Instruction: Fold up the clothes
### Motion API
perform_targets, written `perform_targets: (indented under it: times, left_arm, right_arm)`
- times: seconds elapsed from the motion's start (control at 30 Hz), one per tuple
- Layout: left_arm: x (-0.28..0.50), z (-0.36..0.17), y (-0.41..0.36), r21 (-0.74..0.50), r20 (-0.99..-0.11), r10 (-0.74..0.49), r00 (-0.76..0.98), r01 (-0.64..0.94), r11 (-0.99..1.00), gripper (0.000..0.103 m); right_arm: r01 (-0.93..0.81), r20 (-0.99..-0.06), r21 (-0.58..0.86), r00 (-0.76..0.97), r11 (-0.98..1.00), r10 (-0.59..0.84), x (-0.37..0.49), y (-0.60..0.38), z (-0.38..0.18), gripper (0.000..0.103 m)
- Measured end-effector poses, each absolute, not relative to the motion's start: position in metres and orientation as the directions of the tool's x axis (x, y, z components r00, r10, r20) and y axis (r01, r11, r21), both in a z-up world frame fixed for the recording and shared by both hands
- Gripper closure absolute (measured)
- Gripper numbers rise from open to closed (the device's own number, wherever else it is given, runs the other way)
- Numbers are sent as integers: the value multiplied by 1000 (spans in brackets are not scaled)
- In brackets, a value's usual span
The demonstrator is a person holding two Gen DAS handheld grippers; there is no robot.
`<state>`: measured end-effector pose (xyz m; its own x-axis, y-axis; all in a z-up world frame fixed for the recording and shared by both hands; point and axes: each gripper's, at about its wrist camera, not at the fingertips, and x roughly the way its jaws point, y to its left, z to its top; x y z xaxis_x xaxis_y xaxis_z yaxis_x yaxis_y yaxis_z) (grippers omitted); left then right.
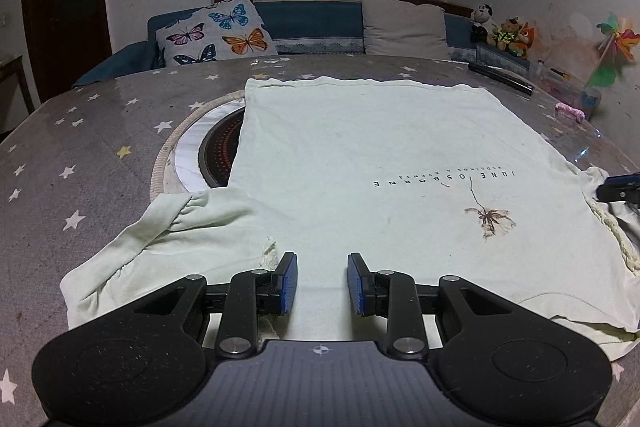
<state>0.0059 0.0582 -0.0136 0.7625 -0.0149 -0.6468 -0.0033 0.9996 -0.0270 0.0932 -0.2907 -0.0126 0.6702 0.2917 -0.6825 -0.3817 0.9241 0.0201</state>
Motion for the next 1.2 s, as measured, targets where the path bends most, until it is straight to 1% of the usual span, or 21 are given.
perform_targets:
  times: [0.13,0.27,0.37,0.57,0.77,0.83,0.97,1.13,1.2]
  left_arm:
    - [4,-7,54,-22,-638,-18,770,5,1000,71]
    - [1,0,45,-26,-619,-44,784,36,999,71]
    - [0,3,39,-24,-612,-63,788,61,998,68]
    - [3,-2,30,-29,-621,-87,779,88,996,68]
    - [3,-7,25,-30,-628,-100,772,105,994,66]
    - [2,-7,24,-31,-626,-103,773,108,994,64]
    - [2,-8,21,-31,-628,-107,771,113,993,62]
    - [3,-9,19,-29,-632,-110,767,118,993,62]
    - [5,-8,16,-29,-631,-114,767,124,992,62]
  right_arm:
    - [-395,-666,17,681,919,305,76,-292,-6,68]
    - [-460,-668,13,657,888,350,52,-284,-2,67]
    - [-500,-673,7,638,866,373,36,-277,-3,67]
    - [-543,-697,-48,619,838,361,4,-272,-9,66]
    - [-534,-711,-41,610,845,351,-6,-283,-4,66]
    - [-525,-710,-34,612,851,349,-7,-288,-1,66]
    - [-465,-687,-13,648,885,330,3,-299,2,66]
    - [-399,-719,-16,642,917,267,15,-314,-7,66]
    - [-393,-708,-17,655,920,266,17,-316,-3,66]
